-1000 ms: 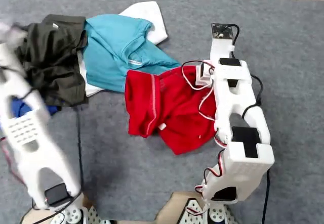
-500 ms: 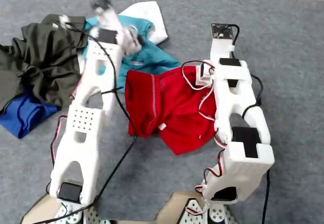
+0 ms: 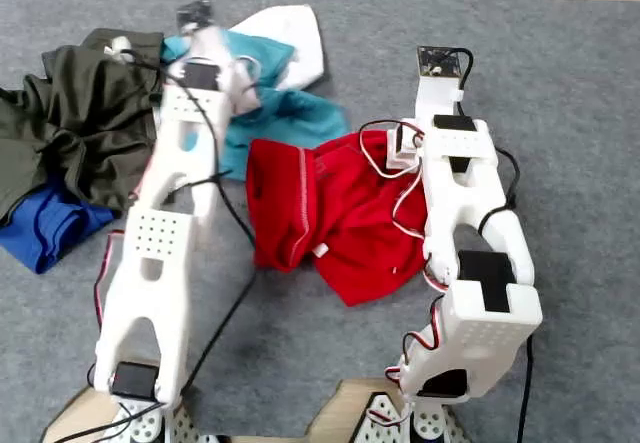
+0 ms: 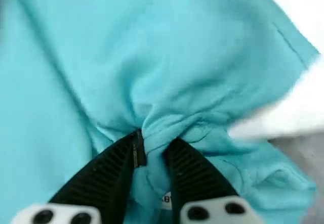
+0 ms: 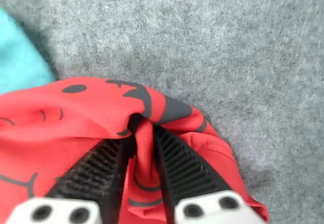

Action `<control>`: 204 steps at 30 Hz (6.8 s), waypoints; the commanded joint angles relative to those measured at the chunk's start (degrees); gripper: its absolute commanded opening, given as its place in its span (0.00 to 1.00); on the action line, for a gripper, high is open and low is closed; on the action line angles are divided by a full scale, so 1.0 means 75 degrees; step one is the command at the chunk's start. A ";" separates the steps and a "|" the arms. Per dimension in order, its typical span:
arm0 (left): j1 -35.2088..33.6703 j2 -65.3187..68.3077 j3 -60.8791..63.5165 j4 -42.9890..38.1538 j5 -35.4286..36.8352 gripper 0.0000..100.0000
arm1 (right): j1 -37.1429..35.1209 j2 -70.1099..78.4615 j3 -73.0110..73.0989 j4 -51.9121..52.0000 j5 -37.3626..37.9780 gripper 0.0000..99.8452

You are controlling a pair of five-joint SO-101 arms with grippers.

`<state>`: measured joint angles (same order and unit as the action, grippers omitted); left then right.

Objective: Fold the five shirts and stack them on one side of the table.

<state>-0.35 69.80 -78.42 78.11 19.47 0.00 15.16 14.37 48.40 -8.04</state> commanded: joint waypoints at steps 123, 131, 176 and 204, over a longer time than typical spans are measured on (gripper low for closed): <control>-0.8217 -0.2010 -0.2016 0.3059 -0.1395 0.27 | 0.0100 -0.2620 -0.1916 0.4630 0.0328 0.28; -0.8486 -0.2737 -0.1477 0.3059 -0.1864 0.27 | 0.0053 -0.3358 -0.2503 0.5966 0.1875 0.28; 0.2157 -0.8152 1.3867 -0.2778 -0.0586 0.02 | -0.0580 -0.0393 0.0123 0.4771 0.3200 0.01; 0.0914 -1.3439 1.4992 0.2919 -0.4032 0.02 | 0.0440 -0.9325 0.3839 0.6541 0.6295 0.16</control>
<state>7.47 -27.25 33.58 99.12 -10.24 0.70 -51.21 43.91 97.01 38.20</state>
